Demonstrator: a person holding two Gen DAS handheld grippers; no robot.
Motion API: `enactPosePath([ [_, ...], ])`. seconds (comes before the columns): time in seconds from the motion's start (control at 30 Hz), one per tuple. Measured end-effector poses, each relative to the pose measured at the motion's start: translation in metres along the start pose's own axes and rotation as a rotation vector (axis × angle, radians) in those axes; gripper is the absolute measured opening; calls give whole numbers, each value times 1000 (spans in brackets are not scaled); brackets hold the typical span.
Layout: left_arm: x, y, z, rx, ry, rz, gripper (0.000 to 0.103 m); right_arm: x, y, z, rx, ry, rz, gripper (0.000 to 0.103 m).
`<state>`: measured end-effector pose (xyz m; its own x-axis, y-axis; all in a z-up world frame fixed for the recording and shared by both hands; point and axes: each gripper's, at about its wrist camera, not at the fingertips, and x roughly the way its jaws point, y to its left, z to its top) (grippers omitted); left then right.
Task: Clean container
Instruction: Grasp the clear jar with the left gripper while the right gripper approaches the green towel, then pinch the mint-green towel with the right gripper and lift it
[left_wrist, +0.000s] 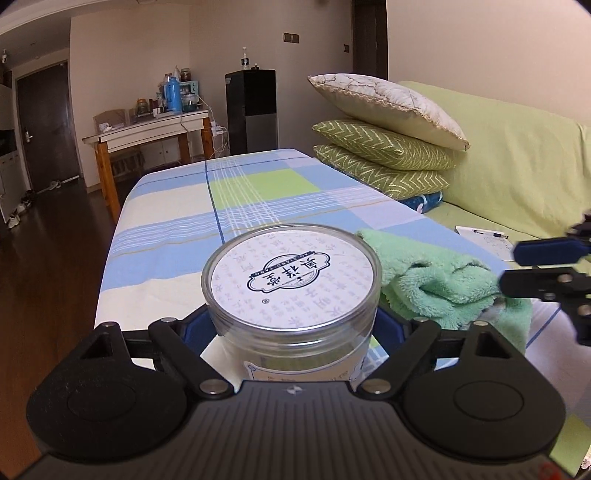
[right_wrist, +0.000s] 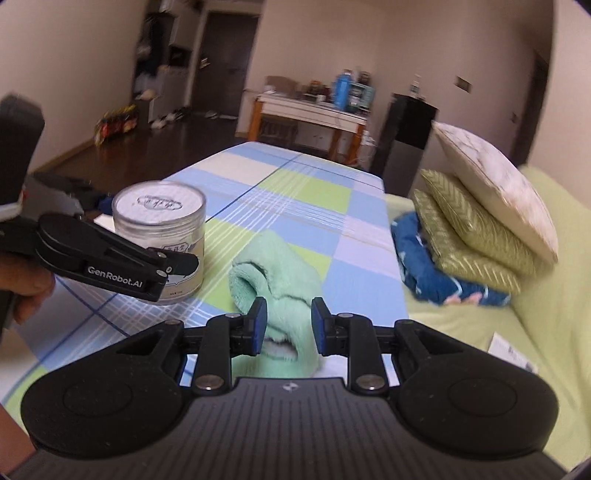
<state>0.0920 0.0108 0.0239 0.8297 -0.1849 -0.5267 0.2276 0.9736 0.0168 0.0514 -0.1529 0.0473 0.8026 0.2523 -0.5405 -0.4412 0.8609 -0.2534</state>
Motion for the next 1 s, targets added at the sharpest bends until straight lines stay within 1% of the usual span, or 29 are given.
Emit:
enactPosePath([
  [0.17, 0, 1, -1, 13, -7, -18, 86, 19, 11, 7, -107, 13, 23, 21],
  [0.53, -2, 6, -3, 25, -18, -34, 86, 57, 30, 5, -284, 39, -39, 21],
  [0.67, -1, 8, -4, 28, -25, -43, 86, 52, 24, 7, -246, 10, -36, 19],
  [0.73, -1, 8, -4, 29, -28, -46, 86, 49, 20, 8, -222, -6, -33, 16],
  [0.87, -2, 9, -4, 29, -31, -48, 86, 41, 13, 10, -175, -39, -27, 5],
  [1.0, -2, 9, -4, 29, -33, -49, 86, 34, 6, 12, -127, -72, -21, 3],
])
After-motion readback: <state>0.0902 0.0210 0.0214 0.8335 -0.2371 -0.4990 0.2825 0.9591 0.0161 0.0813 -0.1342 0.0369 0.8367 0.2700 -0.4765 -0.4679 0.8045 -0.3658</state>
